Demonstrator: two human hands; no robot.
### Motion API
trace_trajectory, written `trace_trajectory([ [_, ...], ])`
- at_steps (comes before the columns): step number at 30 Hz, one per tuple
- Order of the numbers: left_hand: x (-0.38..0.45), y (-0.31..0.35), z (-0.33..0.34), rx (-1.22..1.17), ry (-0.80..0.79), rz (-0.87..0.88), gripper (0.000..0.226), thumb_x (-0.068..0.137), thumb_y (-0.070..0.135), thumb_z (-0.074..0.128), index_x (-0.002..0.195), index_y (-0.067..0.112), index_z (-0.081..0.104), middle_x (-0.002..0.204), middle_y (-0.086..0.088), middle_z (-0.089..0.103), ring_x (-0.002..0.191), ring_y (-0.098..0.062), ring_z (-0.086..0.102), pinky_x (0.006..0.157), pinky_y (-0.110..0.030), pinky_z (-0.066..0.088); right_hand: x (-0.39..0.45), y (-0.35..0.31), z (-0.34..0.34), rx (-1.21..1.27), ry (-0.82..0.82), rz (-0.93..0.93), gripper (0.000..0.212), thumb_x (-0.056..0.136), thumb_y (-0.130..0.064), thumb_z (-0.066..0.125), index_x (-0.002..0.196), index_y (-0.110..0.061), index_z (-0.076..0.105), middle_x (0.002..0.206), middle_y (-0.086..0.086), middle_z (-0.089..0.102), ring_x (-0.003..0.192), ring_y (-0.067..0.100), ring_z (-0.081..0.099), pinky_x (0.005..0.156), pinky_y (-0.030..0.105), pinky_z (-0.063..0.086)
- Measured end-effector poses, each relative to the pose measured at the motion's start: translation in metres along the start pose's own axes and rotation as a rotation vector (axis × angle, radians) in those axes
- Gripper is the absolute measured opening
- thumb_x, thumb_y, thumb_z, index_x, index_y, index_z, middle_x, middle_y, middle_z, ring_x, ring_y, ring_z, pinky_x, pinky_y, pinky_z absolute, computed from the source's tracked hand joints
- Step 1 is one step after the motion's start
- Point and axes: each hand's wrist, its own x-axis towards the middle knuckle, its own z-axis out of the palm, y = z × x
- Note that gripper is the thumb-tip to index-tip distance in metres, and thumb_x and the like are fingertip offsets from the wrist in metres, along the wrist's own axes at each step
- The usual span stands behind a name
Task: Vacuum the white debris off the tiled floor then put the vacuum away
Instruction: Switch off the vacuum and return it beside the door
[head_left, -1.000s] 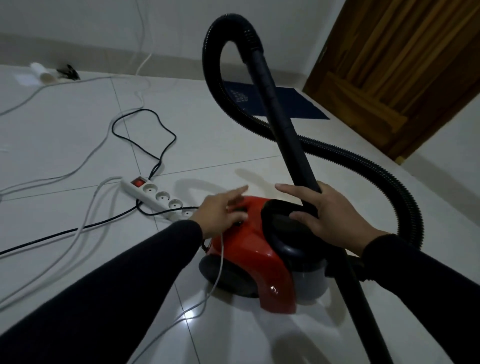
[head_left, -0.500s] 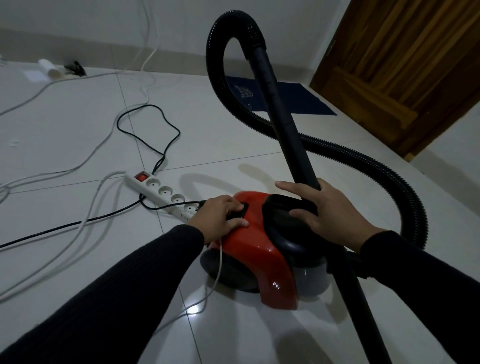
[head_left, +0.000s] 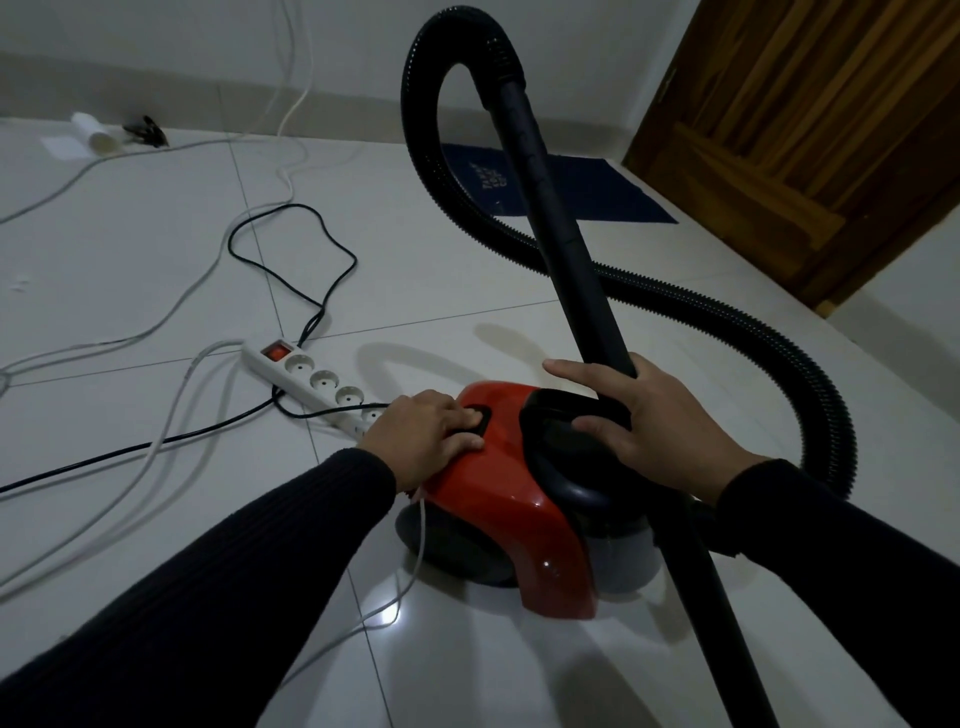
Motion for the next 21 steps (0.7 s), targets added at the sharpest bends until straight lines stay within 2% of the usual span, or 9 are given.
trace_trajectory([
  [5, 0.004, 0.006, -0.007, -0.109, -0.015, -0.051, 0.043, 0.088, 0.048, 0.053, 0.124, 0.025, 0.062, 0.118, 0.001, 0.062, 0.110, -0.016, 0.054, 0.095, -0.027, 0.041, 0.000, 0.002, -0.001, 0.004, 0.002, -0.007, 0.064, 0.089, -0.027, 0.065, 0.135, -0.059, 0.033, 0.091, -0.009, 0.039, 0.075, -0.003, 0.043, 0.067, 0.003, 0.033],
  [9, 0.005, 0.008, -0.008, -0.184, -0.002, -0.051, 0.040, 0.087, 0.044, 0.058, 0.120, 0.023, 0.065, 0.117, 0.000, 0.065, 0.109, -0.016, 0.057, 0.097, -0.030, 0.044, -0.003, 0.004, -0.003, 0.023, 0.012, 0.008, 0.066, 0.090, -0.026, 0.064, 0.136, -0.060, 0.030, 0.088, -0.012, 0.037, 0.074, -0.003, 0.042, 0.068, 0.004, 0.032],
  [11, 0.005, 0.011, -0.009, -0.209, 0.011, -0.041, 0.043, 0.086, 0.042, 0.059, 0.126, 0.025, 0.059, 0.122, 0.000, 0.062, 0.113, -0.017, 0.055, 0.099, -0.030, 0.042, -0.004, 0.003, -0.003, 0.031, 0.010, 0.016, 0.066, 0.090, -0.025, 0.064, 0.136, -0.058, 0.030, 0.087, -0.012, 0.036, 0.074, -0.002, 0.042, 0.068, 0.003, 0.032],
  [14, 0.011, 0.029, -0.011, -0.284, 0.125, 0.056, 0.056, 0.085, 0.040, 0.061, 0.137, 0.027, 0.045, 0.130, 0.001, 0.057, 0.120, -0.013, 0.050, 0.103, -0.026, 0.037, -0.007, 0.005, -0.003, 0.051, 0.019, 0.022, 0.067, 0.091, -0.023, 0.063, 0.138, -0.057, 0.030, 0.089, -0.008, 0.038, 0.075, 0.001, 0.042, 0.069, 0.002, 0.032],
  [17, 0.020, 0.054, -0.010, -0.342, 0.136, 0.163, 0.061, 0.086, 0.037, 0.062, 0.141, 0.025, 0.039, 0.131, 0.001, 0.056, 0.122, -0.012, 0.049, 0.100, -0.020, 0.032, -0.011, 0.005, -0.003, 0.012, 0.025, 0.028, 0.067, 0.091, -0.025, 0.063, 0.140, -0.054, 0.029, 0.090, -0.002, 0.040, 0.086, 0.012, 0.038, 0.076, 0.013, 0.031],
  [19, 0.025, 0.066, -0.005, -0.304, 0.078, 0.202, 0.059, 0.087, 0.039, 0.059, 0.141, 0.027, 0.038, 0.126, 0.000, 0.058, 0.118, -0.015, 0.051, 0.101, -0.025, 0.037, -0.013, 0.008, -0.004, -0.011, 0.031, 0.033, 0.066, 0.090, -0.025, 0.064, 0.140, -0.052, 0.031, 0.086, -0.004, 0.039, 0.090, 0.015, 0.038, 0.080, 0.019, 0.031],
  [21, 0.029, 0.072, -0.001, -0.271, 0.043, 0.206, 0.056, 0.088, 0.040, 0.055, 0.140, 0.031, 0.038, 0.107, 0.001, 0.055, 0.106, -0.018, 0.053, 0.096, -0.030, 0.041, -0.016, 0.015, -0.009, -0.014, 0.044, 0.049, 0.065, 0.089, -0.025, 0.065, 0.139, -0.053, 0.034, 0.083, -0.007, 0.037, 0.085, 0.015, 0.041, 0.077, 0.019, 0.033],
])
